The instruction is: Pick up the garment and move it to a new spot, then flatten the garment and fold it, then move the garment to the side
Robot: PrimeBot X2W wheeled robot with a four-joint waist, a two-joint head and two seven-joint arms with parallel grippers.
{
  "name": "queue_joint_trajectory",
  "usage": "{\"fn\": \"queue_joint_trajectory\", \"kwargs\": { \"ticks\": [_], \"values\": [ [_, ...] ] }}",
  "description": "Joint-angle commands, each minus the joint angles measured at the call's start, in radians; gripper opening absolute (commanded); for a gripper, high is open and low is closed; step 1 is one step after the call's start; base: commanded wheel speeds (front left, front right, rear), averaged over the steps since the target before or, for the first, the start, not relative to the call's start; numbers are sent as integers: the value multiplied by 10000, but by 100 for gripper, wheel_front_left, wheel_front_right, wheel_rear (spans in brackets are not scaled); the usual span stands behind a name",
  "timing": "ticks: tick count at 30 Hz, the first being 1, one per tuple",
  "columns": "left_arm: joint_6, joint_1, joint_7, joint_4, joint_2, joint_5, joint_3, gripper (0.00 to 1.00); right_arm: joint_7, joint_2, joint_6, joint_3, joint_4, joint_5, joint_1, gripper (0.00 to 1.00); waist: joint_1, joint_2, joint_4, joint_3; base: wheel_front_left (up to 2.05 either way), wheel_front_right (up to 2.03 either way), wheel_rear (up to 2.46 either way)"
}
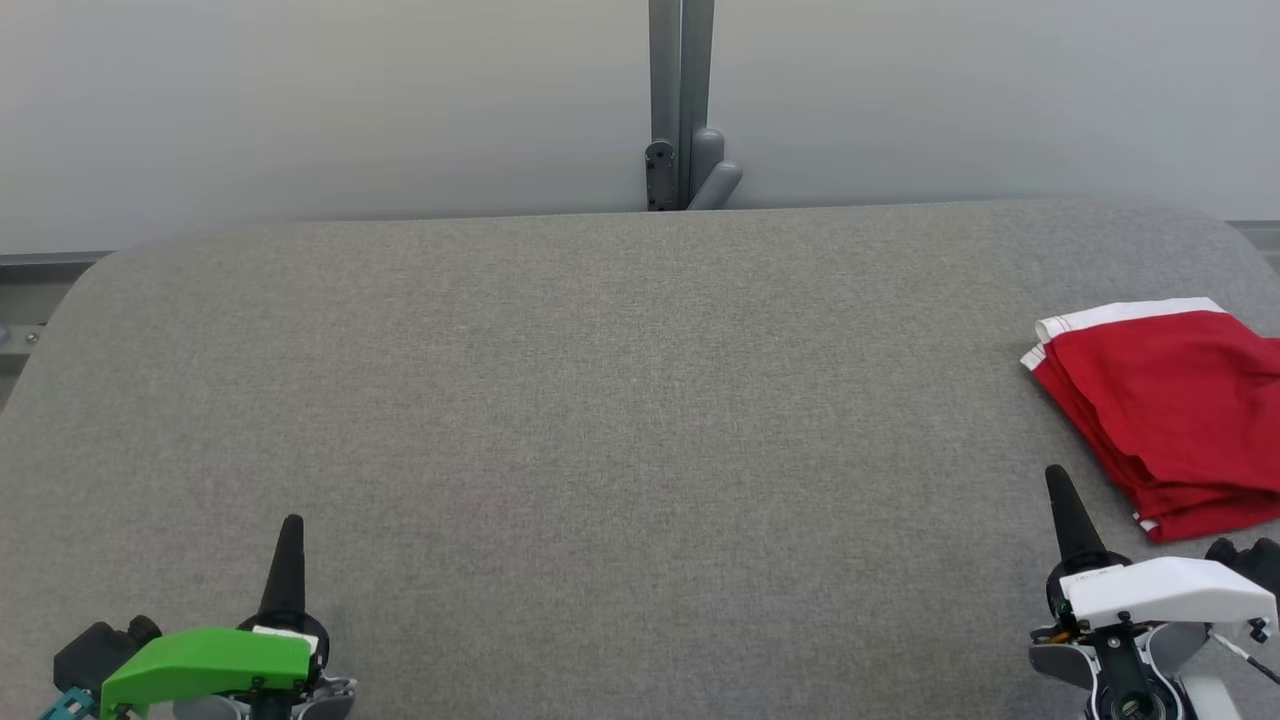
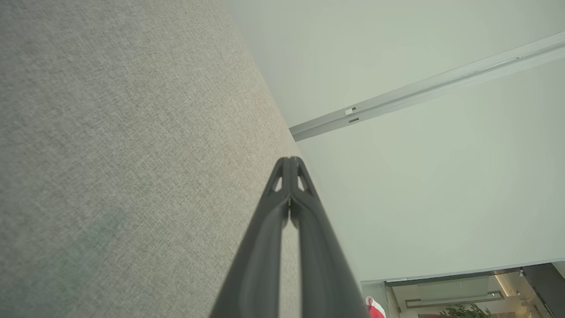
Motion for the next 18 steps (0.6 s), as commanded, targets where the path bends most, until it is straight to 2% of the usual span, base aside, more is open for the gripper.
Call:
{"fn": "queue_joint_trajectory", "kwargs": {
  "ticks": [1, 18],
  "values": [
    [-18, -296, 72, -99, 40, -209, 58, 0, 76, -66, 5, 17, -71, 314, -190, 0, 0, 28, -13, 5, 0, 0, 0],
    [-22, -488, 479, -213, 11, -1479, 323, 0, 439, -80, 4, 74, -41, 1979, -366, 0, 0, 34, -149, 51, 0, 0, 0]
  ]
}}
